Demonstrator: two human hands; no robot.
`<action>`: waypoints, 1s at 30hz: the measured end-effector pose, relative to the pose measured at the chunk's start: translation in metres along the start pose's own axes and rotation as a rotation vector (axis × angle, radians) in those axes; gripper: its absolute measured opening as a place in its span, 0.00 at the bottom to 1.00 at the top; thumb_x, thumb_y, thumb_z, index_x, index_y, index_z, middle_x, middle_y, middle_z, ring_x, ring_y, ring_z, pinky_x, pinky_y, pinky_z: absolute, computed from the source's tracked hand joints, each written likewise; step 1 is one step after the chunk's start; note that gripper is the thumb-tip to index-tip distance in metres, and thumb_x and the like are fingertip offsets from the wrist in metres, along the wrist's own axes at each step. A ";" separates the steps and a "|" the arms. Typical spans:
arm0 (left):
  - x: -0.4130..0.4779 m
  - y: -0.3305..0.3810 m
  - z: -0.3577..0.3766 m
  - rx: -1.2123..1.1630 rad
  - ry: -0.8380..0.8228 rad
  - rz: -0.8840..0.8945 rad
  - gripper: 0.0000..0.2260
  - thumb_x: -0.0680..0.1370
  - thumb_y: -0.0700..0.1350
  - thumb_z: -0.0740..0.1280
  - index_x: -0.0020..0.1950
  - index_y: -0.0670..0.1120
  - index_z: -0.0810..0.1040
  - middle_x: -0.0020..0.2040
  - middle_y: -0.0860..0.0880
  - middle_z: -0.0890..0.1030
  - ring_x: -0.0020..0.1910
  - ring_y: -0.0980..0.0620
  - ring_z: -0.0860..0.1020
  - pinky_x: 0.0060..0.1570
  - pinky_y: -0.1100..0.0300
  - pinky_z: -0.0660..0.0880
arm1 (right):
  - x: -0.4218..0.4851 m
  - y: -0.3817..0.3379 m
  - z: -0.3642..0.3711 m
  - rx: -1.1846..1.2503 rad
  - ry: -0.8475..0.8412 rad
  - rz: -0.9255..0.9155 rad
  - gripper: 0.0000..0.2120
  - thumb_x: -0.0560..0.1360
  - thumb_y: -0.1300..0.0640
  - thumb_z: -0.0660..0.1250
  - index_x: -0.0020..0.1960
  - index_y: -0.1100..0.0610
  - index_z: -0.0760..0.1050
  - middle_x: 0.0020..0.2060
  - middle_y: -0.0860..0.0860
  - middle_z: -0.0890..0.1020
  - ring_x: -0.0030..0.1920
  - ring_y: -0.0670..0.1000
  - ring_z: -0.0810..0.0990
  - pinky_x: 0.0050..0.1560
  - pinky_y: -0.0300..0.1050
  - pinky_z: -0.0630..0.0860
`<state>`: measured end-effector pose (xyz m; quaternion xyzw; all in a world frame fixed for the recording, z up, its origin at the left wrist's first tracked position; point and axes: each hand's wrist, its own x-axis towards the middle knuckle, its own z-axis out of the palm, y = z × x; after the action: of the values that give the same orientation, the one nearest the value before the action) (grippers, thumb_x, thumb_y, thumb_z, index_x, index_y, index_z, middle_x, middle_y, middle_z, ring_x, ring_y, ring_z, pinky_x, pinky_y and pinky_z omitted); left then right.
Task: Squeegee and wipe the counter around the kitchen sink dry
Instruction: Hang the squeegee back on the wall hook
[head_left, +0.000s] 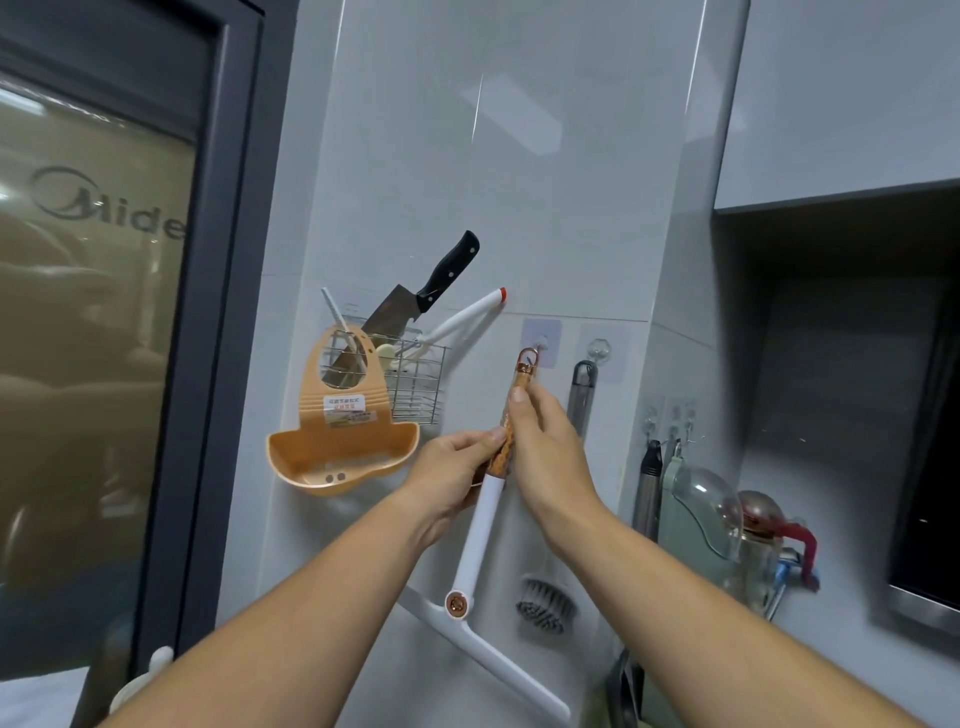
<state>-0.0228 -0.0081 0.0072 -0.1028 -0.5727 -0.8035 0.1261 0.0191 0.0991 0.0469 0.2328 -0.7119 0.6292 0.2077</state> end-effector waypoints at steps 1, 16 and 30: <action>0.002 -0.001 0.000 0.001 0.003 0.000 0.14 0.79 0.46 0.70 0.56 0.35 0.83 0.40 0.44 0.81 0.35 0.52 0.78 0.38 0.61 0.76 | 0.000 0.001 -0.001 -0.009 -0.010 -0.005 0.24 0.79 0.42 0.57 0.72 0.50 0.70 0.66 0.49 0.79 0.67 0.47 0.75 0.71 0.52 0.70; 0.013 -0.016 -0.005 -0.009 -0.025 -0.032 0.11 0.78 0.48 0.71 0.51 0.41 0.84 0.37 0.46 0.82 0.34 0.51 0.79 0.39 0.60 0.78 | 0.005 0.014 -0.008 0.065 -0.099 0.046 0.16 0.83 0.43 0.49 0.49 0.42 0.75 0.48 0.39 0.80 0.52 0.40 0.78 0.51 0.36 0.72; 0.004 -0.025 -0.005 0.096 -0.036 0.002 0.09 0.80 0.49 0.69 0.50 0.45 0.85 0.47 0.43 0.86 0.49 0.46 0.83 0.57 0.54 0.78 | -0.013 0.025 -0.014 0.143 -0.102 0.027 0.15 0.83 0.45 0.53 0.46 0.41 0.77 0.44 0.40 0.83 0.52 0.41 0.80 0.62 0.41 0.71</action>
<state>-0.0351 -0.0057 -0.0158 -0.1115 -0.6128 -0.7729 0.1216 0.0148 0.1166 0.0209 0.2691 -0.6777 0.6686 0.1457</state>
